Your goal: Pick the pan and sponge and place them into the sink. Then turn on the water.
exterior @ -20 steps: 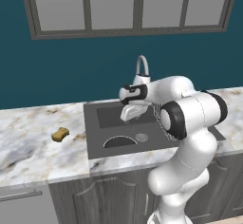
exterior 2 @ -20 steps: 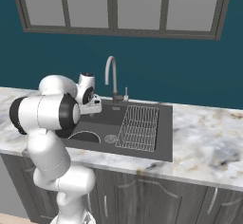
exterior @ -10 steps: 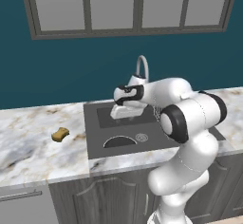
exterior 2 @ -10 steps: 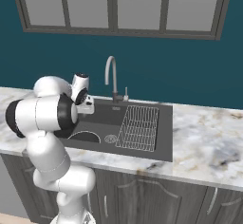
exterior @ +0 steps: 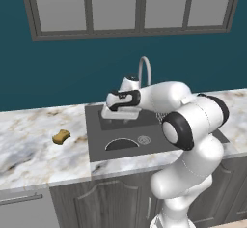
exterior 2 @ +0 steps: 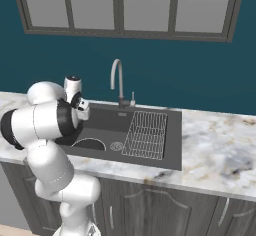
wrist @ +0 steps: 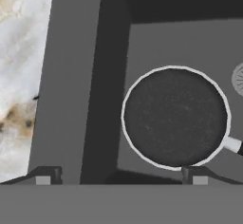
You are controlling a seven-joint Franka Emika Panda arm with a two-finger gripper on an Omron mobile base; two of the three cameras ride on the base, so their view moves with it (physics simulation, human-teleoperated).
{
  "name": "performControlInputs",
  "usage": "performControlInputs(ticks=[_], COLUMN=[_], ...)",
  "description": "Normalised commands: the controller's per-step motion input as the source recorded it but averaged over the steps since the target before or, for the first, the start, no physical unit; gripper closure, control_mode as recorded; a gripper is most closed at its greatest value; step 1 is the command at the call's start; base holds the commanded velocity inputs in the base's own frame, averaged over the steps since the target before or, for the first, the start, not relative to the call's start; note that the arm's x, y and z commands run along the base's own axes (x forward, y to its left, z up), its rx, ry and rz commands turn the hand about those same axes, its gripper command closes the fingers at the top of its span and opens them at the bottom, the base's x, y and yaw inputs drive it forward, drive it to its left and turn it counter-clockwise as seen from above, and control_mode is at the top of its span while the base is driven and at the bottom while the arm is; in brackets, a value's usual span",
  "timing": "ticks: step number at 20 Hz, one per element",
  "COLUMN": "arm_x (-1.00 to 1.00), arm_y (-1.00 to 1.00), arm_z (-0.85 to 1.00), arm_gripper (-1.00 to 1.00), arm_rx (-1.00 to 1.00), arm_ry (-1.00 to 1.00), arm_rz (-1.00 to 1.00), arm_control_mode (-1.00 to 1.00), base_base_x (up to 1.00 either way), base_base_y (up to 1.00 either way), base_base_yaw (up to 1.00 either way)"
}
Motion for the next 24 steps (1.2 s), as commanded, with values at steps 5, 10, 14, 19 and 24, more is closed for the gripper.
performControlInputs(ticks=[5,10,14,19,24], arm_x=[0.0,0.0,0.0,0.01,0.03], arm_y=[0.43,0.38,0.41,0.49,0.55], arm_z=[0.03,0.07,0.08,0.0,0.0], arm_gripper=[-1.0,-1.0,-1.0,-1.0,-1.0], arm_rx=[0.03,0.11,0.12,0.06,0.01], arm_ry=[0.07,0.11,0.15,0.18,0.16], arm_rz=[-0.19,-0.13,-0.09,-0.07,-0.09], arm_control_mode=[-1.0,-1.0,-1.0,-1.0,-1.0], base_base_x=[0.0,0.0,0.0,0.0,0.0], base_base_y=[0.0,0.0,0.0,0.0,0.0], base_base_yaw=[0.0,0.0,0.0,0.0,0.0])
